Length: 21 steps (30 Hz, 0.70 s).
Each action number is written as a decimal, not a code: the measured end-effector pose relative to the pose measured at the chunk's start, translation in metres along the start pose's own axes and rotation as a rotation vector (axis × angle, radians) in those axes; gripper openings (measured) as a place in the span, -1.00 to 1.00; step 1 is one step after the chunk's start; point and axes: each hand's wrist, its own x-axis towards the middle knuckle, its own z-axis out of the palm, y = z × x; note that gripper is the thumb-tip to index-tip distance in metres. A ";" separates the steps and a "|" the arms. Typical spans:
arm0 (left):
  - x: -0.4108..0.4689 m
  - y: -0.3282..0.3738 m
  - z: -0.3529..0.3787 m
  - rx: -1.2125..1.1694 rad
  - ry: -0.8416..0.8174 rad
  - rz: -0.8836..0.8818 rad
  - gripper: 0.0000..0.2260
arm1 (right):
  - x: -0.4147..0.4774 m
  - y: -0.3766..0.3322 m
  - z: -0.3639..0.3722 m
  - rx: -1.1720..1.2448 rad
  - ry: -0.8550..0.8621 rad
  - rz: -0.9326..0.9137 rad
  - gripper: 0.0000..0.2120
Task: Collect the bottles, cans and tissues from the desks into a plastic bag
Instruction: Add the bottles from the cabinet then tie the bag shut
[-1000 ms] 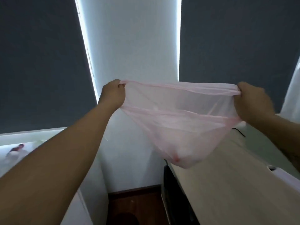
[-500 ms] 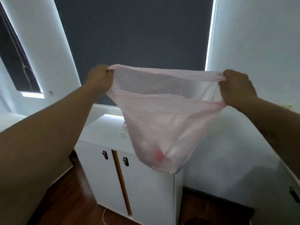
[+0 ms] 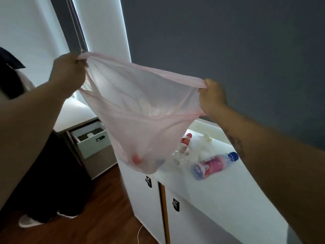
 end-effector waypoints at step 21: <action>-0.027 -0.027 0.196 -0.418 -0.124 -0.221 -0.68 | 0.029 0.149 0.147 0.161 -0.497 0.361 -0.11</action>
